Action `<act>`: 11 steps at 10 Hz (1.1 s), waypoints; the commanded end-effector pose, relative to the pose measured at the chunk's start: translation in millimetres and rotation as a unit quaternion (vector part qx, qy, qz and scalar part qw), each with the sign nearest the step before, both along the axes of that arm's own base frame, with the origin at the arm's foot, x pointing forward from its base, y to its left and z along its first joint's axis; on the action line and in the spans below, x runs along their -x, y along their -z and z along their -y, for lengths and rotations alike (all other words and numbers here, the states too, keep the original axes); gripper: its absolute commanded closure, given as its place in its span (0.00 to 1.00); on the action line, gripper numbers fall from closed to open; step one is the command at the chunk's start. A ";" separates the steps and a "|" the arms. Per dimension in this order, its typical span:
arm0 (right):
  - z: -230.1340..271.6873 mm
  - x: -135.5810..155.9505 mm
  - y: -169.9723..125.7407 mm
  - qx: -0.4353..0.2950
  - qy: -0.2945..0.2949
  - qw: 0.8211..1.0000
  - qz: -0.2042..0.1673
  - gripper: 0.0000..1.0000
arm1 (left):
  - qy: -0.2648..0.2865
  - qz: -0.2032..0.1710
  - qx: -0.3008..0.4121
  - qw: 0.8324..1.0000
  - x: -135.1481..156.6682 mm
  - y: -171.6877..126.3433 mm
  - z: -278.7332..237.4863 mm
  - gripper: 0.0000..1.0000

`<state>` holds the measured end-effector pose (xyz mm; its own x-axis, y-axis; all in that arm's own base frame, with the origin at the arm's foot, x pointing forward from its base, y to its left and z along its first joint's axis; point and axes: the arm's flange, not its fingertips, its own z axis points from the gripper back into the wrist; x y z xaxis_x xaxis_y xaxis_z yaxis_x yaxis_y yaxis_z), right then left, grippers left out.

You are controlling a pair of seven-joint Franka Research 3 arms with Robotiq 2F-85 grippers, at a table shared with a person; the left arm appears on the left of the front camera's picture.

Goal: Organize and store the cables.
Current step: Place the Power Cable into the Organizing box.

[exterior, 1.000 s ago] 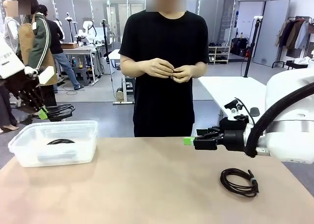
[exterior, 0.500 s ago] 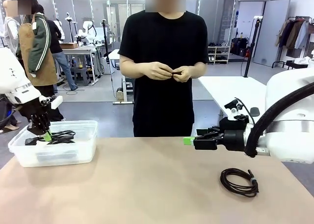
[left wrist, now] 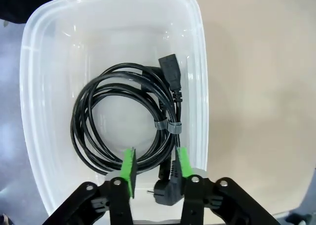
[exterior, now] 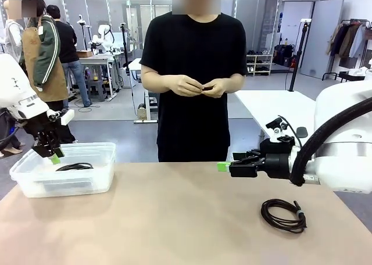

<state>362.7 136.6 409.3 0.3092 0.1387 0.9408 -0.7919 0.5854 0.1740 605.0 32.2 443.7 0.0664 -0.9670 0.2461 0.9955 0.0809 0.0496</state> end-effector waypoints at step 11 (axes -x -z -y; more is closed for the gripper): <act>1.4 2.2 -1.0 -0.004 0.000 1.000 -0.010 0.00 | -0.004 0.004 0.000 1.000 2.1 -6.6 0.7 0.00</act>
<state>362.7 136.7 409.3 0.3097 0.1385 0.9407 -0.7917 0.5854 0.1745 600.8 29.2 451.0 0.0811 -0.9651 0.2490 0.9936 0.0979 0.0558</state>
